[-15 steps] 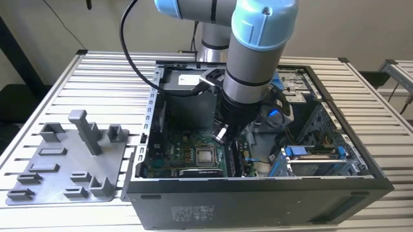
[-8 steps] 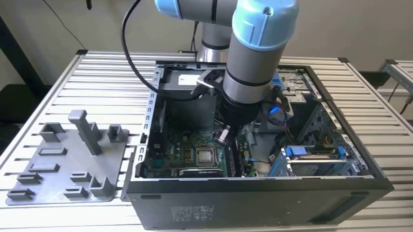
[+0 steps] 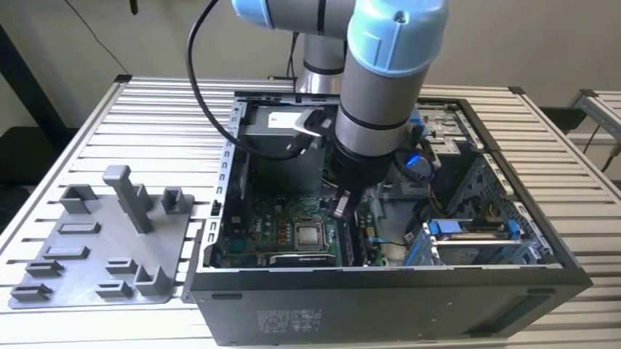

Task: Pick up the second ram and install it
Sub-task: 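Press down the second ram until it locks into place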

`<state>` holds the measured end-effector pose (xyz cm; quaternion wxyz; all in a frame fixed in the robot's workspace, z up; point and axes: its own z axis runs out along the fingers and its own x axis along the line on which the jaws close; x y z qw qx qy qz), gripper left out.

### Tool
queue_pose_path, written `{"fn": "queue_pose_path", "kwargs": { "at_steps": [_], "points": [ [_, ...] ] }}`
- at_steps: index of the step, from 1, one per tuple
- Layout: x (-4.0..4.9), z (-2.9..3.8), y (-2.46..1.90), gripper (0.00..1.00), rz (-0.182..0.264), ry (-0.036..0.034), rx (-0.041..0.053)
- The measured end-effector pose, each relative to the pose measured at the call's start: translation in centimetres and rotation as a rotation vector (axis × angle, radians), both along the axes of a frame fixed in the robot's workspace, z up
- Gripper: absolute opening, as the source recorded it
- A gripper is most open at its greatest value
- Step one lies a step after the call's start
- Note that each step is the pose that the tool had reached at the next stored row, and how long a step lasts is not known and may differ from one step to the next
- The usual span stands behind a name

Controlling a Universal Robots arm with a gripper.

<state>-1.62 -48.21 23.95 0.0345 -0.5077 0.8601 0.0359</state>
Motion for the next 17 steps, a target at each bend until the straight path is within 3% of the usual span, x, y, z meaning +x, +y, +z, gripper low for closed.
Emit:
{"fn": "queue_pose_path", "kwargs": {
  "at_steps": [5, 6, 17],
  "points": [
    [-0.01, 0.00, 0.00, 0.11, 0.037, -0.0422, 0.0000],
    [0.00, 0.00, 0.00, 0.11, 0.053, -0.0457, 0.0003],
    [-0.01, -0.06, 0.00, 0.11, 0.253, -0.0463, 0.0048]
  ]
}}
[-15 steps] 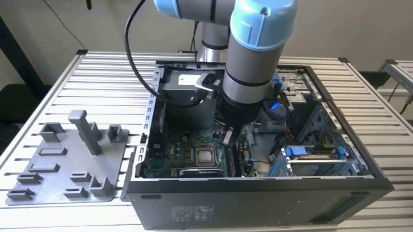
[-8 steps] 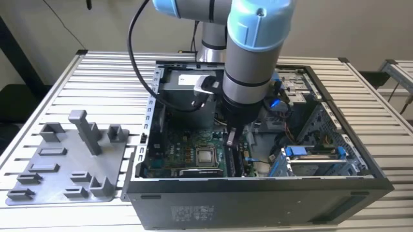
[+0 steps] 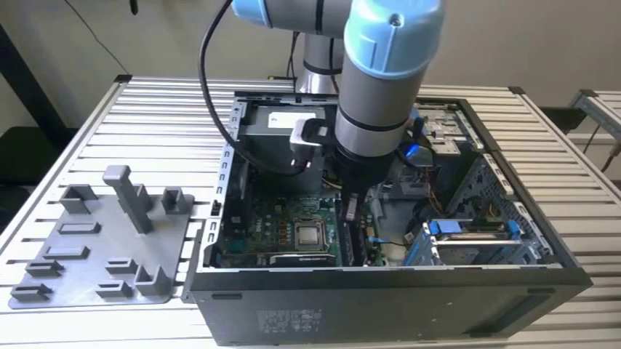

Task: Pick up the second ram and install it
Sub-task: 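Press down the second ram until it locks into place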

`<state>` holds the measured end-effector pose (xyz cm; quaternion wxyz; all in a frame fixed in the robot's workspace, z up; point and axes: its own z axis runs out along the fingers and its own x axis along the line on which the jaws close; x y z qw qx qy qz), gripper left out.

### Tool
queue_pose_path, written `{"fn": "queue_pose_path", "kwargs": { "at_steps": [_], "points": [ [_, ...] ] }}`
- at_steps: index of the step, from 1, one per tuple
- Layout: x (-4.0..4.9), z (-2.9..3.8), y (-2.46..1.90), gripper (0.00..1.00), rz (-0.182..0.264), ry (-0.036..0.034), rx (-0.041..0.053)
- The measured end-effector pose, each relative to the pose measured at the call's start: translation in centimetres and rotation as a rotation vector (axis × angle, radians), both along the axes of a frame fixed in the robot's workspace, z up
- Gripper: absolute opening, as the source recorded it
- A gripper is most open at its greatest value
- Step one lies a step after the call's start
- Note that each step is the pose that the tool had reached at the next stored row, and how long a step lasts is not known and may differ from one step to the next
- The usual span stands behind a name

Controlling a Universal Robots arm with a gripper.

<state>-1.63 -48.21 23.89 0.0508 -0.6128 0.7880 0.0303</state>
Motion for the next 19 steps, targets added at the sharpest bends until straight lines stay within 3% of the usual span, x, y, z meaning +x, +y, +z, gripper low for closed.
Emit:
{"fn": "queue_pose_path", "kwargs": {
  "at_steps": [9, 19],
  "points": [
    [0.00, -0.02, 0.00, 0.11, 0.148, -0.0009, 0.0001],
    [0.39, -0.24, -0.05, 0.11, 0.141, -0.0001, 0.0002]
  ]
}}
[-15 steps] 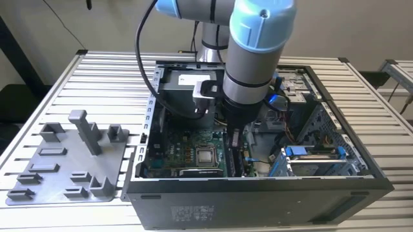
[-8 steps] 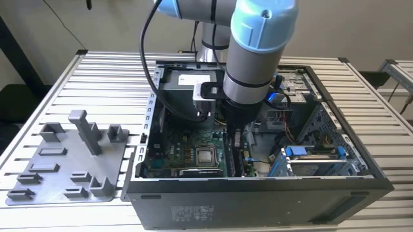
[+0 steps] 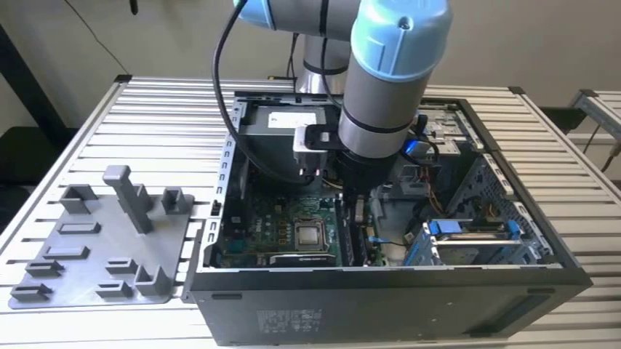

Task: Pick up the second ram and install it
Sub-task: 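Press down the second ram until it locks into place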

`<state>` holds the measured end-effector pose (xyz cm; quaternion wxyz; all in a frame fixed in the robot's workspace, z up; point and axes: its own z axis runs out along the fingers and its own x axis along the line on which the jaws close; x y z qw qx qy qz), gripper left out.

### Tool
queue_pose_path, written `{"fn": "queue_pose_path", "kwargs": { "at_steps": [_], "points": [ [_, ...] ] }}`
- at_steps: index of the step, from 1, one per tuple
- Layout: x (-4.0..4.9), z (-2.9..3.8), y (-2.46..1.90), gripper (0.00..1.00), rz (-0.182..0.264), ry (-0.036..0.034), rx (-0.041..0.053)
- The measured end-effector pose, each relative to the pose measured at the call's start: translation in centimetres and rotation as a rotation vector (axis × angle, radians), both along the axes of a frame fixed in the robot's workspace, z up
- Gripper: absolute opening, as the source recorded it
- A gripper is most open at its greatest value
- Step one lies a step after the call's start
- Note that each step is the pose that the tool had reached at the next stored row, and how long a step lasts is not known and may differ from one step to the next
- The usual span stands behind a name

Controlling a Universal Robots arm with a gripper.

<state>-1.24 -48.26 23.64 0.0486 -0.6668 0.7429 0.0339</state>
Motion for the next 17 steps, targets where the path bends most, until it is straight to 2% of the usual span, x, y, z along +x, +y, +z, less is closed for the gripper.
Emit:
{"fn": "queue_pose_path", "kwargs": {
  "at_steps": [10, 17],
  "points": [
    [0.03, -0.37, -0.01, 0.11, -0.005, 0.0004, 0.0002],
    [0.02, -1.47, -0.05, 0.11, -0.005, 0.0012, -0.0015]
  ]
}}
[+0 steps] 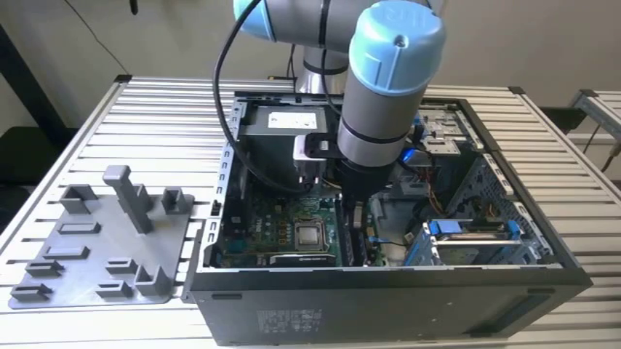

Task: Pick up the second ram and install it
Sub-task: 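Press down the second ram until it locks into place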

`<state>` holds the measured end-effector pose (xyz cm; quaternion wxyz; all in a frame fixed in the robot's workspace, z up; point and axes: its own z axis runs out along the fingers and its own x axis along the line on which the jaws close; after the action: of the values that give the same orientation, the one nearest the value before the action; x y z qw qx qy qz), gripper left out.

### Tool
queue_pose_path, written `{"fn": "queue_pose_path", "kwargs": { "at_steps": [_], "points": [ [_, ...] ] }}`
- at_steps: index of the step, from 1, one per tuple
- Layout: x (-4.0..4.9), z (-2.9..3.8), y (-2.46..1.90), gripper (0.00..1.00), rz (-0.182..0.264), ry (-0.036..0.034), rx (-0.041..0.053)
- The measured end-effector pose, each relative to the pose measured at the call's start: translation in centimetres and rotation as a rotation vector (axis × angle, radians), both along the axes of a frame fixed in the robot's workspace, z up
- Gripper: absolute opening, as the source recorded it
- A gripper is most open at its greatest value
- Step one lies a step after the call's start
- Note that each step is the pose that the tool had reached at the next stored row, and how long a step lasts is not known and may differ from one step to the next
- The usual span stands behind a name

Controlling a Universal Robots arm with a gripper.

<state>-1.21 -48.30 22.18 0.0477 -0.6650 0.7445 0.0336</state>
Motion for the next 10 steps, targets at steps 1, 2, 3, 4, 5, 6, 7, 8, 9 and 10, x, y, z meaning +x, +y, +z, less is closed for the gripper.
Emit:
{"fn": "queue_pose_path", "kwargs": {
  "at_steps": [1, 2, 3, 4, 5, 6, 7, 8, 9, 10],
  "points": [
    [0.00, -0.18, 0.00, 0.11, 0.000, 0.0000, -0.0002],
    [0.00, -0.38, -0.01, 0.11, 0.000, -0.0002, 0.0000],
    [0.00, -0.54, -0.01, 0.11, 0.000, -0.0001, -0.0002],
    [0.01, -0.61, 0.01, 0.11, 0.000, 0.0003, -0.0012],
    [0.01, -0.59, 0.02, 0.11, 0.000, 0.0004, -0.0013],
    [0.02, -0.33, 0.05, 0.11, 0.000, 0.0005, -0.0017],
    [0.02, -0.08, 0.06, 0.11, 0.000, -0.0008, 0.0031],
    [0.01, 0.31, 0.07, 0.11, 0.000, -0.0009, 0.0044],
    [0.00, 0.84, 0.03, 0.11, 0.000, -0.0003, 0.0022],
    [0.00, 1.28, 0.02, 0.11, 0.000, -0.0004, 0.0023]
  ]
}}
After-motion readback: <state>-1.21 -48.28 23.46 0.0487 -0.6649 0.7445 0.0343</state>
